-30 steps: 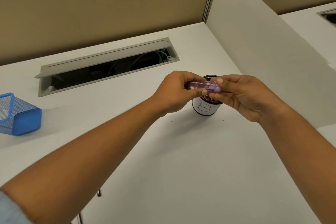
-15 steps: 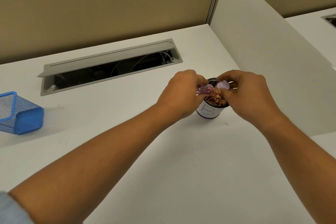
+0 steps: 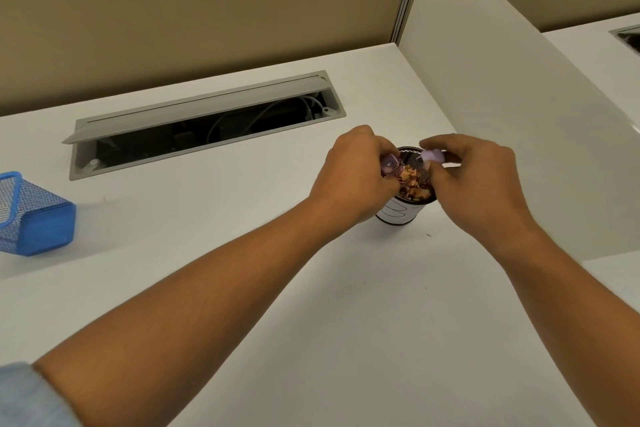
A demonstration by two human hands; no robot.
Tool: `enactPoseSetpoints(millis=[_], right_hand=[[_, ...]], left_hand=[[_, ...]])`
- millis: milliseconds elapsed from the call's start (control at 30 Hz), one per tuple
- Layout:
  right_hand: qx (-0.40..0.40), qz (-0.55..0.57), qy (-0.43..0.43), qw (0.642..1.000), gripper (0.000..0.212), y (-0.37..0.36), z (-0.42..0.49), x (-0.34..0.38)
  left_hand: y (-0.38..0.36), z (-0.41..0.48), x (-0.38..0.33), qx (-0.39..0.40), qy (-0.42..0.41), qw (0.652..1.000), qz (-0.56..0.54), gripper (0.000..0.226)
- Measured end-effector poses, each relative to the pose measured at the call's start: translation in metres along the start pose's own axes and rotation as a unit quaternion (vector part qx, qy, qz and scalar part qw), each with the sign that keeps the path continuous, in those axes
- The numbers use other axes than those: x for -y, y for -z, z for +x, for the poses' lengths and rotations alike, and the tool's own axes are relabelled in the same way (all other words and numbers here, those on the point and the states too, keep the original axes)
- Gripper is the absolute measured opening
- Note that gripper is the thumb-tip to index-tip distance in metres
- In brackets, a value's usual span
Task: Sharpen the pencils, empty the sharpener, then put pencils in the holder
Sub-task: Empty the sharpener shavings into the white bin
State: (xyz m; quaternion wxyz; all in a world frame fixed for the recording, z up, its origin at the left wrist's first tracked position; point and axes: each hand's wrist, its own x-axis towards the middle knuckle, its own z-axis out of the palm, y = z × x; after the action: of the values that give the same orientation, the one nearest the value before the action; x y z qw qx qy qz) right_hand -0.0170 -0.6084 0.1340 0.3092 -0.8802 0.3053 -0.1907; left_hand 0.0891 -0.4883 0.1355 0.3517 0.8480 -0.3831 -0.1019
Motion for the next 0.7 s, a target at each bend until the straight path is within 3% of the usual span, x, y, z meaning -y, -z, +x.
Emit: enactPoseSetpoints(millis=[267,700], right_hand=[[0.057,0.154,-0.111,0.98,0.025,0.002,0.009,-0.001],[0.05,0.071,-0.067,0.994,0.023,0.003,0.005,0.0]], left_hand=[[0.004,-0.002,-0.005,0.03,0.009,0.999,-0.026,0.029],[0.006,-0.003,-0.009,0.021,0.002,0.998,-0.059,0.025]])
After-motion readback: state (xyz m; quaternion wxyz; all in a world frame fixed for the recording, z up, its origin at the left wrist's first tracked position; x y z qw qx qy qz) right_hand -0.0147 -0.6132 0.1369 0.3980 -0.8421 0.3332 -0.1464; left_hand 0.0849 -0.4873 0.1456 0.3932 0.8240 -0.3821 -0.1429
